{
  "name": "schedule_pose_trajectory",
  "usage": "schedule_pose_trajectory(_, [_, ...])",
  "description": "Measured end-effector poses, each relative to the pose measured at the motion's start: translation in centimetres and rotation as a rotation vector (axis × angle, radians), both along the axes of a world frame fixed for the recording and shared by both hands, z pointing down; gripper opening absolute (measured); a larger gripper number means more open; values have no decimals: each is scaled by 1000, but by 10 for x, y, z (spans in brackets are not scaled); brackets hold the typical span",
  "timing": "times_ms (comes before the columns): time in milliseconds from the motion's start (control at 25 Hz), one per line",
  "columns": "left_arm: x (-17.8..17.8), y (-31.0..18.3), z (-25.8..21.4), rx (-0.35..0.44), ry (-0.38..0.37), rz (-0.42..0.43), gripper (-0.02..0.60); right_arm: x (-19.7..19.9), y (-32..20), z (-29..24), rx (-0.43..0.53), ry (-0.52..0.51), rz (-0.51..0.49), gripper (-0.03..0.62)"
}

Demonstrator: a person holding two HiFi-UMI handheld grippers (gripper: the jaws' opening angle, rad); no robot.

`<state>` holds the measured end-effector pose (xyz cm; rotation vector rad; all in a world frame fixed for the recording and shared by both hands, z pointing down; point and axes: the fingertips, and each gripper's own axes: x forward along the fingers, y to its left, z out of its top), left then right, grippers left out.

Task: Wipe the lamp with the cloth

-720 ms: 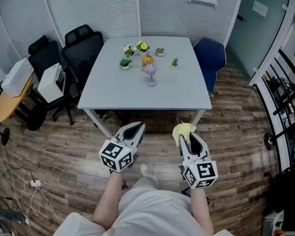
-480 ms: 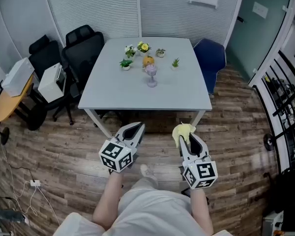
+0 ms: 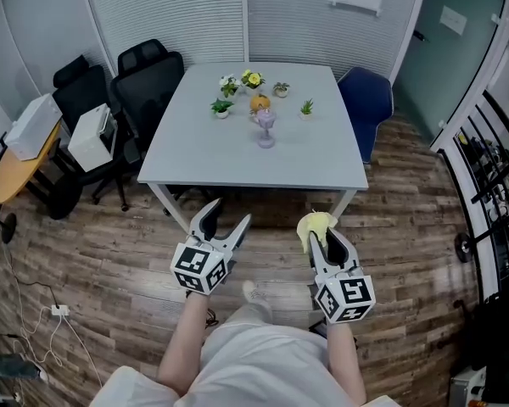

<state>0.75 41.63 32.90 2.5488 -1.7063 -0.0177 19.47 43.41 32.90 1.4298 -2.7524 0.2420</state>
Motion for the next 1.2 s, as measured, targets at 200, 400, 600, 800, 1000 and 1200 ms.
schedule_pose_trajectory(200, [-13,-5,17,-66,1,-6,286,-5,-12,4,-20,-32,2,130])
schedule_pose_trajectory(400, [-19,-33,40,-109,7,3,313,-11,-36,18,-49,-37,-2,130])
schedule_pose_trajectory(600, [-26,-99,63,-148,16,42,324,-18,-97,31,-72,-20,34,130])
schedule_pose_trajectory(800, [-48,-195,79,-181,22,111,324,-38,-180,43,-108,-4,112,130])
schedule_pose_trajectory(1000, [-69,-287,90,-228,4,183,324,-64,-260,46,-149,2,174,130])
schedule_pose_trajectory(1200, [-88,-359,110,-276,-16,244,324,-96,-322,46,-163,3,191,130])
